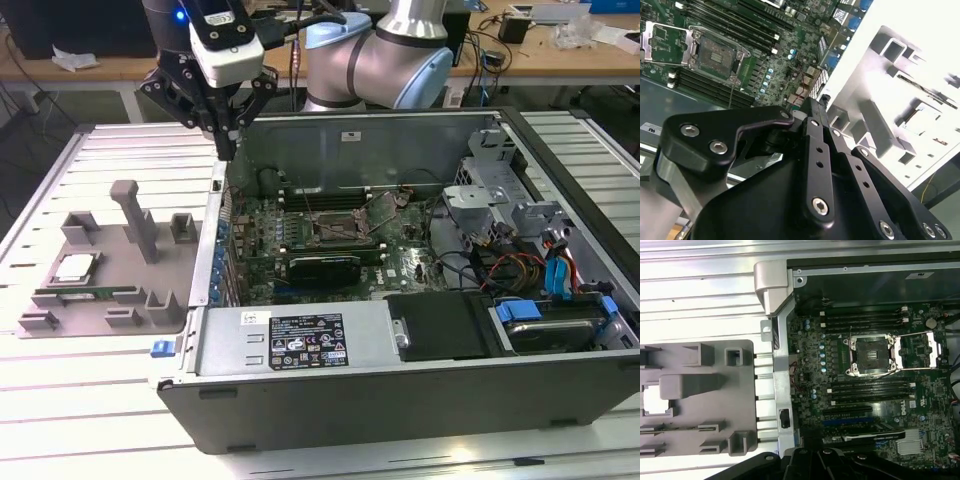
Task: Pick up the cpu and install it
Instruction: 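Reach for the cpu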
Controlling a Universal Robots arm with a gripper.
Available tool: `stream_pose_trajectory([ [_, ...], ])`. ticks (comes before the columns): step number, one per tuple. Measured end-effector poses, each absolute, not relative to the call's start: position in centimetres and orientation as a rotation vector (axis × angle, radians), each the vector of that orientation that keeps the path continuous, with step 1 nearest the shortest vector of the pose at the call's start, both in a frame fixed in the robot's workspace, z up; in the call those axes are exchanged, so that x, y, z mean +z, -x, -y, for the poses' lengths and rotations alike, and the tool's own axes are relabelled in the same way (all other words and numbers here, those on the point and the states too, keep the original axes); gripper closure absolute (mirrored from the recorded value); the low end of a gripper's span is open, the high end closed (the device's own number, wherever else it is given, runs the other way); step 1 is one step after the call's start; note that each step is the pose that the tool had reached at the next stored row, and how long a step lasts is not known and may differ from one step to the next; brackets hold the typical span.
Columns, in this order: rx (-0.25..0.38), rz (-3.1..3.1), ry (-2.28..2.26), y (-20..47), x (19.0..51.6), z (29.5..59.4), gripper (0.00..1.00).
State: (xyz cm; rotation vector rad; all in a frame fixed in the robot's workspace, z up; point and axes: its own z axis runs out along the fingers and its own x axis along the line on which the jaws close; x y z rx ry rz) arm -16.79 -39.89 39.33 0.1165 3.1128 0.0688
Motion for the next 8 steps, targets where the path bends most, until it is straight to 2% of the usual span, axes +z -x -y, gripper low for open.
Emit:
stream_pose_trajectory([
  [8,0.069,-3.112,-0.116,18.3,39.3,39.9,0.89],
])
